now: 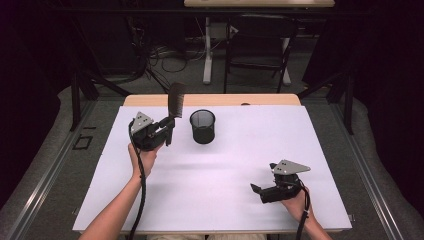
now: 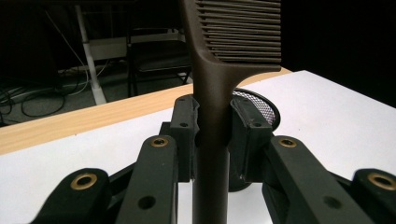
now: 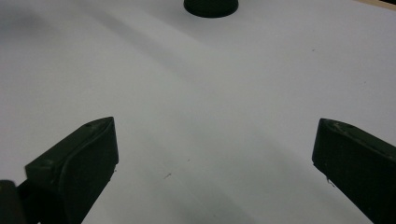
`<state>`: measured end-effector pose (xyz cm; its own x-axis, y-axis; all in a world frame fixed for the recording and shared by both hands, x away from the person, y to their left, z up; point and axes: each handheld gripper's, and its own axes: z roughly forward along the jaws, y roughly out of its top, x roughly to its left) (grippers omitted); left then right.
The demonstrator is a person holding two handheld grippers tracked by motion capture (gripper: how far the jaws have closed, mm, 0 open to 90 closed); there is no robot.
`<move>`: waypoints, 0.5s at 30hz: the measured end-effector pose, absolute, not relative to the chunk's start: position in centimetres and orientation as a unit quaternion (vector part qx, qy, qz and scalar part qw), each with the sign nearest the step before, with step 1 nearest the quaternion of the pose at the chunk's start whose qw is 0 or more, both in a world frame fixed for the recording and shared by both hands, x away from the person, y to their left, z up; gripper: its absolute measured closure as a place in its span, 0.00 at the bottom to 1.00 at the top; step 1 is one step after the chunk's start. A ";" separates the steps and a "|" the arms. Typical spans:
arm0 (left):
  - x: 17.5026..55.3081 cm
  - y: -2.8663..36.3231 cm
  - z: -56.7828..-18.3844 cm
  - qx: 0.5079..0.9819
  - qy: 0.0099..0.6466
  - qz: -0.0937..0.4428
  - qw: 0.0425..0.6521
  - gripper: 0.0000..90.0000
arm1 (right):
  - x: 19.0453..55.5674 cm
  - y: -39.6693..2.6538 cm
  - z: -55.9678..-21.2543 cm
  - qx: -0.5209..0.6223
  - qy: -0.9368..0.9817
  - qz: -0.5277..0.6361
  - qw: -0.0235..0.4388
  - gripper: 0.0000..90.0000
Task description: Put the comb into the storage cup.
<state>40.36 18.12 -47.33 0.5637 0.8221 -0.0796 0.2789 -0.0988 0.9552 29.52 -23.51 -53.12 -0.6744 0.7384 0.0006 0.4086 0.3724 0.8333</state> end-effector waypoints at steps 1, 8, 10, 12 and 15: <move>40.5 18.0 -47.3 0.698 0.394 0.249 0.544 0.81 | 29.5 -23.5 -53.1 0.356 0.807 0.431 0.190 0.00; 41.2 17.6 -47.0 0.700 0.393 0.252 0.540 0.81 | 29.5 -23.6 -53.2 0.355 0.807 0.433 0.189 0.00; 41.4 17.4 -46.9 0.702 0.392 0.254 0.538 0.81 | 29.5 -23.6 -53.2 0.356 0.806 0.433 0.189 0.00; 41.5 17.3 -46.9 0.701 0.392 0.255 0.539 0.81 | 29.5 -23.6 -53.2 0.356 0.806 0.433 0.189 0.00; 41.7 17.1 -46.7 0.701 0.390 0.255 0.540 0.81 | 29.5 -23.6 -53.2 0.356 0.806 0.433 0.189 0.00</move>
<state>41.71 17.12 -46.72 0.5658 0.8221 -0.0634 0.2721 -0.1135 0.9556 29.54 -23.59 -53.20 -0.6751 0.7377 0.0046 0.4106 0.3705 0.8332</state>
